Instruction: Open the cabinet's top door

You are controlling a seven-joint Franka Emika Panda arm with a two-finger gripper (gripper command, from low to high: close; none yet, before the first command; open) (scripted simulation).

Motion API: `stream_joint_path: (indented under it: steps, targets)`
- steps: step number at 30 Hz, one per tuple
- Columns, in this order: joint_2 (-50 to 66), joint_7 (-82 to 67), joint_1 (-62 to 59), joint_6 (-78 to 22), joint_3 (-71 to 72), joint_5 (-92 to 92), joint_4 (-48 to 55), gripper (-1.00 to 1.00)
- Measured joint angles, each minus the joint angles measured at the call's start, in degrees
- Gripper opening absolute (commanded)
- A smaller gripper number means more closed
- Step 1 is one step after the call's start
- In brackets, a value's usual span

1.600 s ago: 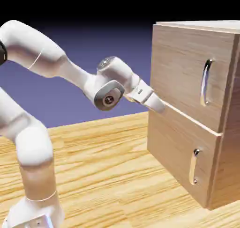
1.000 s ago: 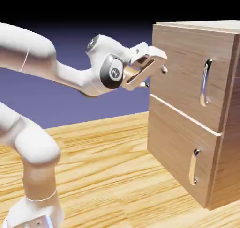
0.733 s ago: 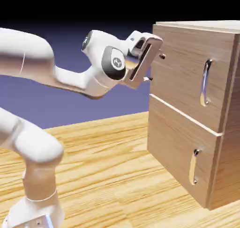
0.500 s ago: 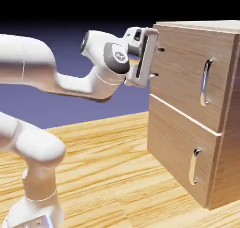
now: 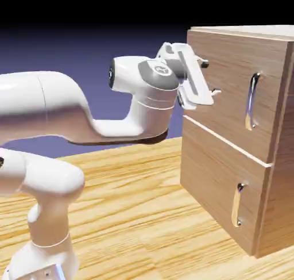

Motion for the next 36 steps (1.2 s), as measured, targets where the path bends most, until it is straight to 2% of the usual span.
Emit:
stream_joint_path:
  steps: [12,14,18,19,21,29,36]
  targets:
    - [-6.37,-15.67,11.1,-1.3,-13.12,-29.9,5.5,0.0]
    - [-6.65,-16.36,11.59,-1.35,-13.7,-31.23,5.75,0.0]
    - [-5.32,-16.63,19.89,-2.86,-17.45,-32.13,11.91,0.0]
    - [-5.06,-16.68,21.48,-3.15,-18.16,-32.3,13.09,-1.0]
    - [-5.06,-16.68,21.48,-3.15,-18.16,-32.3,13.09,-1.0]
    - [-4.81,-12.95,5.3,-14.21,-7.1,-28.4,-2.73,-1.0]
    - [4.17,4.49,-1.16,-11.31,-2.18,-36.71,-1.79,-1.0]
